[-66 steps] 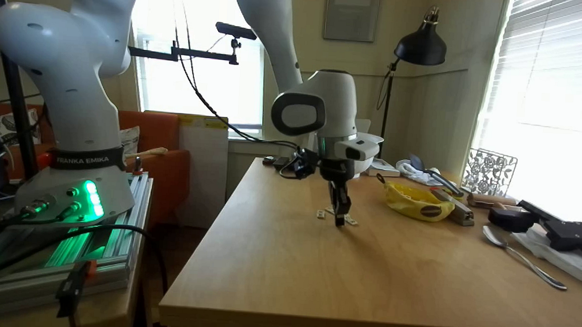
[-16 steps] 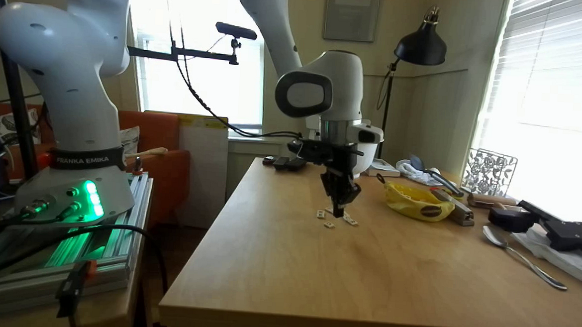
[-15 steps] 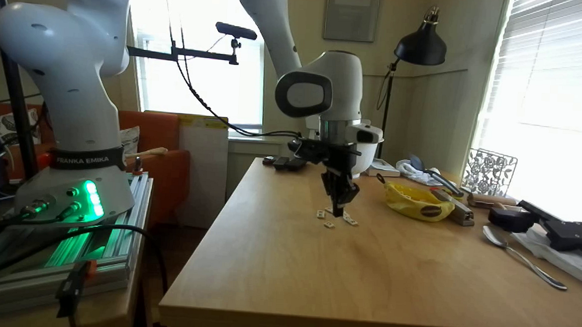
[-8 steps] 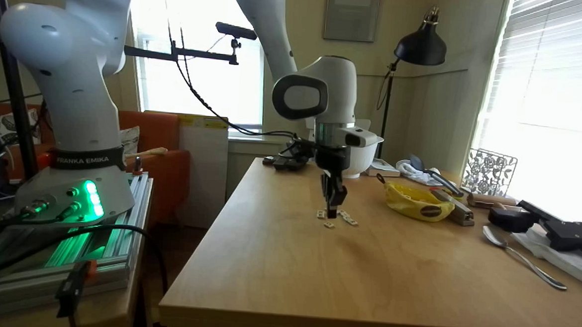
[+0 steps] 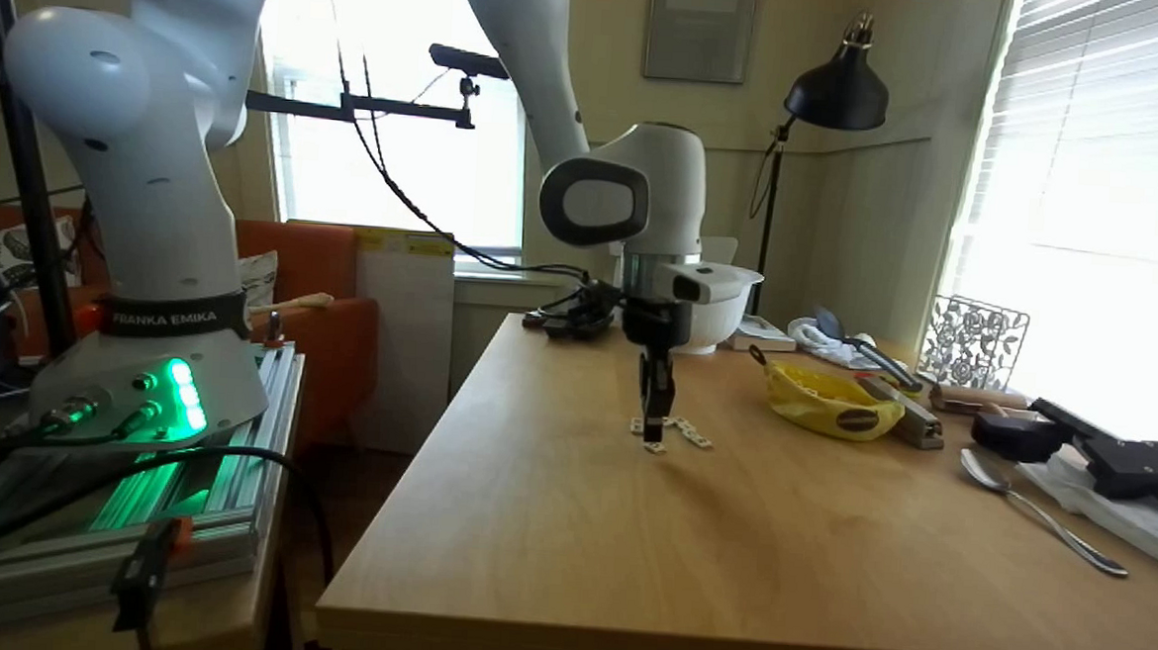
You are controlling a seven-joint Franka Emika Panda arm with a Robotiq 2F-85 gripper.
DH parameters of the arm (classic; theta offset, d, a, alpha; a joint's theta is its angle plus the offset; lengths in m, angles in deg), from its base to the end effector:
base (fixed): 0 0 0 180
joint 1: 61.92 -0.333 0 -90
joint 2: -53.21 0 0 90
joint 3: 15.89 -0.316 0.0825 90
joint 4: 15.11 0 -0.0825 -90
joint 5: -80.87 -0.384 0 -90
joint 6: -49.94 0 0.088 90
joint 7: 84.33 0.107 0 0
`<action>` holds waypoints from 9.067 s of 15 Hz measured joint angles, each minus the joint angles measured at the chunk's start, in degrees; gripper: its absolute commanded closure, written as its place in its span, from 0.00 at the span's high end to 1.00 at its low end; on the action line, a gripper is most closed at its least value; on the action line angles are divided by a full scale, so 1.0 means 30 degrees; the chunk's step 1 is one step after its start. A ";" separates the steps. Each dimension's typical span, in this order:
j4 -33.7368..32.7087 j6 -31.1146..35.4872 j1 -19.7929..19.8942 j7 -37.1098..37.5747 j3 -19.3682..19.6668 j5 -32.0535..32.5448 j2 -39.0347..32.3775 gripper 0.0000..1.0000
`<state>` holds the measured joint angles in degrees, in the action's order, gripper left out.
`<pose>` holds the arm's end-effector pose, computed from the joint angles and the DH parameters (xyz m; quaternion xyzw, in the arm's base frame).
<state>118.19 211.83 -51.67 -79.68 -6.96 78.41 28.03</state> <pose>0.4909 -0.1772 0.1583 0.9751 -0.2178 0.0294 0.0294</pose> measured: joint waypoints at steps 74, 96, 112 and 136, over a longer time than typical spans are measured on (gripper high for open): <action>-0.2827 0.0198 0.7001 -1.5631 -0.7818 -0.1507 -0.2433 0.00; -0.2863 -0.1643 0.6486 -2.3048 -0.6913 -0.1506 -0.1995 0.00; -0.2983 -0.1640 0.6080 -2.6298 -0.6766 -0.1506 -0.2044 0.00; -0.3409 -0.2316 0.6059 -2.8871 -0.6808 -0.2331 -0.1942 0.00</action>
<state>107.96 204.88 -33.49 -166.29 -27.38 71.41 22.21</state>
